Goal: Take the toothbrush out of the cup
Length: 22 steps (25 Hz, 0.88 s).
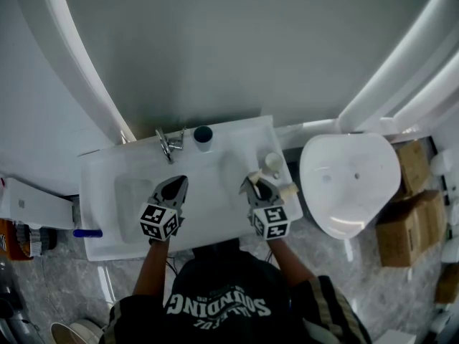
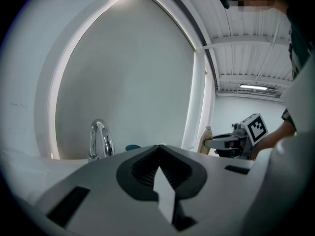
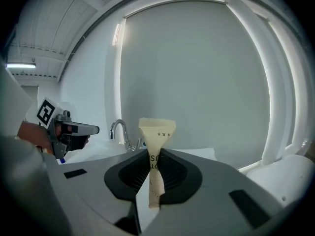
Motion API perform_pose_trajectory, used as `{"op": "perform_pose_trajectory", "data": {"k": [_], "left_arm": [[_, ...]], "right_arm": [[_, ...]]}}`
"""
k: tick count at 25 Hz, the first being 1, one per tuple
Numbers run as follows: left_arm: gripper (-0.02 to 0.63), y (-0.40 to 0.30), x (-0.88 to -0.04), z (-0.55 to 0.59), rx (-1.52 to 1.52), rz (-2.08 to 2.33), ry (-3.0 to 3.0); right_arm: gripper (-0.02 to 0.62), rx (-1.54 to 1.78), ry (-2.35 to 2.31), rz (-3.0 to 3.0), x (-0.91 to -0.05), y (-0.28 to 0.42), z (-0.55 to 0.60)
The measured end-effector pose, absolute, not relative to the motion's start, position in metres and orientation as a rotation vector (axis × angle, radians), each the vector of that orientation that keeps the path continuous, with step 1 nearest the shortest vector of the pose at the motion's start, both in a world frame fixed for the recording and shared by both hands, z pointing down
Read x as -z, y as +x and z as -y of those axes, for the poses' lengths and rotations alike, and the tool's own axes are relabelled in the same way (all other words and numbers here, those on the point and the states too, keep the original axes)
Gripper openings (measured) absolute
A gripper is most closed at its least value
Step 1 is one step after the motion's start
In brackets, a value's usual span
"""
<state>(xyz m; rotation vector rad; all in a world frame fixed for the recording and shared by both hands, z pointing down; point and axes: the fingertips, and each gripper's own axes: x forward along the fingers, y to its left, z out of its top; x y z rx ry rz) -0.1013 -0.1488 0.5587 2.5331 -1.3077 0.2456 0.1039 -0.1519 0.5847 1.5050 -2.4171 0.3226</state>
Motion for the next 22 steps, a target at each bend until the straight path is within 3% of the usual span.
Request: {"op": "perform_pose_trajectory", "data": {"k": [22], "left_arm": [[0.000,-0.106,-0.556,0.153,-0.231,1.335,2.516]], "right_arm": [[0.029,-0.274,1.480,2.441,-0.576,0.096,0.160]]}}
